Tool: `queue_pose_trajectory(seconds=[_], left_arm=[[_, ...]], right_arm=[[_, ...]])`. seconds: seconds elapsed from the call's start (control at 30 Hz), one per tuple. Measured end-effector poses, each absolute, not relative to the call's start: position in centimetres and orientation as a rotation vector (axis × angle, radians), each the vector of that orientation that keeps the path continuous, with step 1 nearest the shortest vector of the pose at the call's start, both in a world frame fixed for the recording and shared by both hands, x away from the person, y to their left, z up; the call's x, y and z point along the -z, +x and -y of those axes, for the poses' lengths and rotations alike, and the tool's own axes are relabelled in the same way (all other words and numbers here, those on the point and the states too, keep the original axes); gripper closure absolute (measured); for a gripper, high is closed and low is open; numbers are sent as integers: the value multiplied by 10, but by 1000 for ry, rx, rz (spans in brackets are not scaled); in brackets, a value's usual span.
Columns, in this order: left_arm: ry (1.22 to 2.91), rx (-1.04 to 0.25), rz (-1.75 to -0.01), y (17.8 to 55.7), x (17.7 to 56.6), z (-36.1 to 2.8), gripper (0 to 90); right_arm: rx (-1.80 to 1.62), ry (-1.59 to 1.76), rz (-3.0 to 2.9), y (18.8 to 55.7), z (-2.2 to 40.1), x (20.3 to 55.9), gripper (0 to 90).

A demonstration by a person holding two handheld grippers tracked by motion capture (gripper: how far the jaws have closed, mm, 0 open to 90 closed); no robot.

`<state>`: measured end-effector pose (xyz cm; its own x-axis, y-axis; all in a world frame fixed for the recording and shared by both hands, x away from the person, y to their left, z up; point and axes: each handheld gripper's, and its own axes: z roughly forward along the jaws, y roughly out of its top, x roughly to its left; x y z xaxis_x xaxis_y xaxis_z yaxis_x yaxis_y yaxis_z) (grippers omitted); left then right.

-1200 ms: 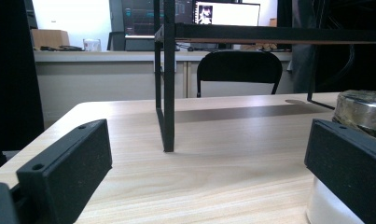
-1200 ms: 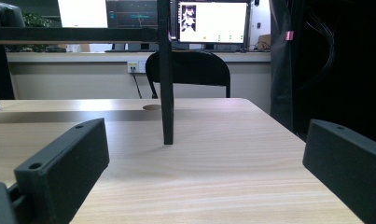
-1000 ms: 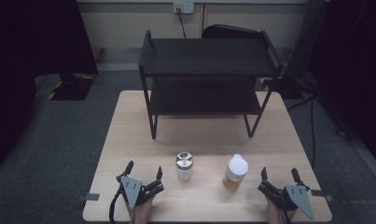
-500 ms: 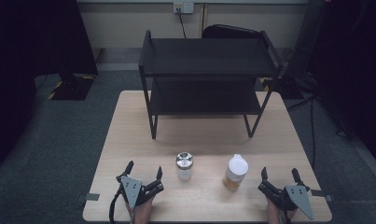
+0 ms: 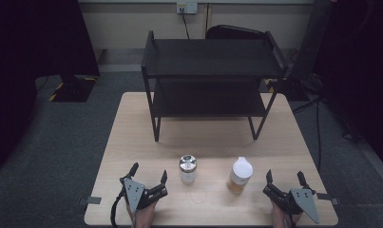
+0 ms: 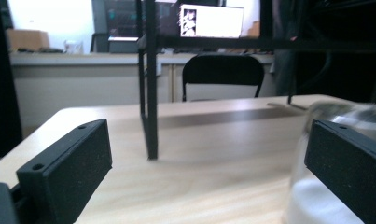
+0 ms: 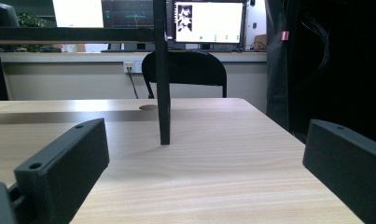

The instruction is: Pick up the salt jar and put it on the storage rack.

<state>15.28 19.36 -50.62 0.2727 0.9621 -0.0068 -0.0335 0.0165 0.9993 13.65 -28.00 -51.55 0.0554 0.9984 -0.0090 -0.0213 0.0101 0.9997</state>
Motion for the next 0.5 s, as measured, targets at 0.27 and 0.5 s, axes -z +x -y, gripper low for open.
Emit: queue_pose_trajectory(seconds=[0.27,0.5], left_arm=[[1322,-931,-842,163,490,-188,3],[1351,-900,-802,170,492,-170,4]], right_arm=[[-1172,1212,-1157,136,280,516,0],[-1172,1212,-1157,136,280,516,0]])
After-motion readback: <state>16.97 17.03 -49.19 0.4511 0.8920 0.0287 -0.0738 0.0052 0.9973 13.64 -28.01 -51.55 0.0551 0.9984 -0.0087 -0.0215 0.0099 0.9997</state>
